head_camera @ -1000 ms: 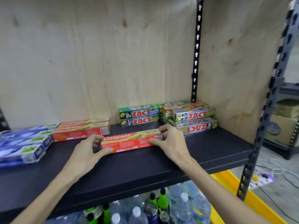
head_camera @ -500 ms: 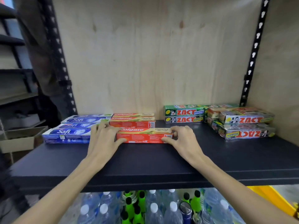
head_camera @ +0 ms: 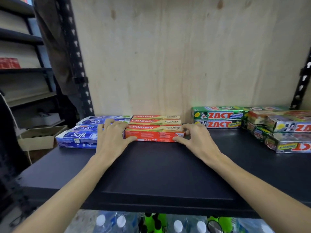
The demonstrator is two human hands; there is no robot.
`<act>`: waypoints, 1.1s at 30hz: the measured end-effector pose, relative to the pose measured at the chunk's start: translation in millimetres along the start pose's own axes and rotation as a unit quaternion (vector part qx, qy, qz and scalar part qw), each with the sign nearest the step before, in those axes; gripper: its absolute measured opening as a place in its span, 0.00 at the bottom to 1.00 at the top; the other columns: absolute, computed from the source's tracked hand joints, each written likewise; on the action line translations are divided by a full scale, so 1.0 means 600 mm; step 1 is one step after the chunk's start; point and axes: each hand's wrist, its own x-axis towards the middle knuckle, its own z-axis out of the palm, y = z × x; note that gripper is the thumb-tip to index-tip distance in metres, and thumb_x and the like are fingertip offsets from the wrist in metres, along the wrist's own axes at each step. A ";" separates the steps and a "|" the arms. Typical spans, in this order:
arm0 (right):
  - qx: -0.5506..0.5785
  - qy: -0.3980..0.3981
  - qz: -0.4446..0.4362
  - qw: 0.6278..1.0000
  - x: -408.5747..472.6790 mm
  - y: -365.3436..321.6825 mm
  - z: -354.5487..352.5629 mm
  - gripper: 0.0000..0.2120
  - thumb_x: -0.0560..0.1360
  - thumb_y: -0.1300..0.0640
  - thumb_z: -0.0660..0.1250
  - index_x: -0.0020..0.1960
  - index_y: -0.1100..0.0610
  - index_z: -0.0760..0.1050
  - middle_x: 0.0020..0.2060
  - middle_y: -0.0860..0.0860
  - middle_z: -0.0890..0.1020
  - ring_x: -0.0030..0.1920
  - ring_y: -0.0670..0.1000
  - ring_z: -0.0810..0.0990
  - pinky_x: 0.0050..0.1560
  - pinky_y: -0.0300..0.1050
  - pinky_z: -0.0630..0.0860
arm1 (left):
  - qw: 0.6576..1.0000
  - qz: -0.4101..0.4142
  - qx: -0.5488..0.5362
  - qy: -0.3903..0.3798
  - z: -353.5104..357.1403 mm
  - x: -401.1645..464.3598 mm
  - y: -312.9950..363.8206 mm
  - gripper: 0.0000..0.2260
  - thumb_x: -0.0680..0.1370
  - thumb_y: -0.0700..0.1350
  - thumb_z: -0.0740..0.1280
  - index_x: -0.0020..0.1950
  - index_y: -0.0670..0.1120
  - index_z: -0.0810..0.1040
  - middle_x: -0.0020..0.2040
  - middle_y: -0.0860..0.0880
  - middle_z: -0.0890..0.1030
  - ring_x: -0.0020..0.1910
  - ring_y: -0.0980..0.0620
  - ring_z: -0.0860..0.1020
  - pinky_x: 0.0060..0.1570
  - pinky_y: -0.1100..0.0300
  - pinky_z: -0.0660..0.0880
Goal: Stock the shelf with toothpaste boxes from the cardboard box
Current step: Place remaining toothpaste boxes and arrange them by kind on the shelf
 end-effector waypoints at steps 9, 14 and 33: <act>0.048 -0.015 0.060 0.997 0.013 0.007 0.001 0.29 0.68 0.43 0.81 0.64 0.52 0.76 0.37 0.44 0.81 0.41 0.43 0.81 0.46 0.45 0.79 | 1.000 -0.017 -0.019 0.011 0.010 0.000 0.001 0.25 0.74 0.65 0.69 0.67 0.55 0.78 0.61 0.51 0.82 0.65 0.48 0.72 0.64 0.49 0.61; 0.055 -0.029 0.057 0.996 0.015 0.013 0.002 0.24 0.68 0.41 0.80 0.59 0.53 0.83 0.38 0.44 0.82 0.41 0.44 0.81 0.46 0.46 0.81 | 1.000 -0.018 -0.016 0.014 0.012 0.000 0.003 0.23 0.74 0.65 0.69 0.66 0.56 0.79 0.58 0.52 0.82 0.64 0.47 0.72 0.63 0.48 0.62; -0.004 -0.018 0.006 1.000 0.012 0.017 0.006 0.31 0.71 0.38 0.76 0.70 0.49 0.77 0.43 0.46 0.83 0.50 0.51 0.79 0.55 0.53 0.79 | 0.999 -0.042 -0.030 0.008 0.022 0.006 -0.009 0.29 0.73 0.70 0.66 0.71 0.60 0.75 0.59 0.50 0.82 0.66 0.50 0.71 0.65 0.48 0.61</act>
